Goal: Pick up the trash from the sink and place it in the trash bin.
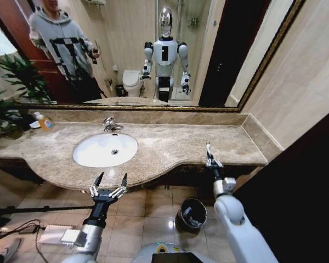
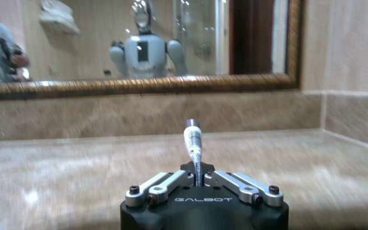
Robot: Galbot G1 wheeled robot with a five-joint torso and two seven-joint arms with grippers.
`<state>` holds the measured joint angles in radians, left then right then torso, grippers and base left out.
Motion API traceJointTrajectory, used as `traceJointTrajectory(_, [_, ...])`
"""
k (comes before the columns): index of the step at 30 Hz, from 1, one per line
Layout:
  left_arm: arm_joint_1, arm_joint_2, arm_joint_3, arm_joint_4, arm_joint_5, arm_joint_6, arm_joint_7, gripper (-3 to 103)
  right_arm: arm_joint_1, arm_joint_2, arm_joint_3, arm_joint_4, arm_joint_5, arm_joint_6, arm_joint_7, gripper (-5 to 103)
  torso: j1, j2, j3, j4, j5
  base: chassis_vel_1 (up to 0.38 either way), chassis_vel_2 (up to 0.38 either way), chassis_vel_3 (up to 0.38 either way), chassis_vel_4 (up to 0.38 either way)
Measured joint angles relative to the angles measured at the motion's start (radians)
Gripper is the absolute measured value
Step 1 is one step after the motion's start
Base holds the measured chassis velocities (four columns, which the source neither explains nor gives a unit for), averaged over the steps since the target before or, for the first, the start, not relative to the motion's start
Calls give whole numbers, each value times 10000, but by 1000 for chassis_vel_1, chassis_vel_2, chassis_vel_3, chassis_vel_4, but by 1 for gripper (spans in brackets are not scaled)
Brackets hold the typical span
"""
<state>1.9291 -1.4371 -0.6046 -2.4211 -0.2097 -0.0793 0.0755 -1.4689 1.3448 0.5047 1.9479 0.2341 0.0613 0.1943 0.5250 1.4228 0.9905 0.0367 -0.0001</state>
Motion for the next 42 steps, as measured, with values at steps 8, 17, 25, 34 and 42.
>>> traceJointTrajectory(8, [0,0,0,0,0,0,-1,100,-942,1015,-37,-1906,-879,1295,-33,3,-1,0,0,1,2,0,0,0,0])
traceJointTrajectory(17, [0,0,0,0,0,0,0,100,-475,1022,-275,-4781,-33,750,-773,3,-1,0,0,1,1,0,0,0,0])
traceJointTrajectory(25, [0,0,0,0,0,0,-1,100,717,949,-388,-6988,690,-497,-1538,3,1,0,1,1,1,0,0,0,0])
traceJointTrajectory(34, [0,0,0,0,0,0,-1,100,2639,1047,-587,-10215,50,-1629,-2371,3,0,-1,1,1,1,0,0,0,0])
traceJointTrajectory(42, [0,0,-1,0,0,0,-1,100,4213,1262,-621,-13015,-846,-694,-2443,3,1,-1,2,2,2,0,0,0,0])
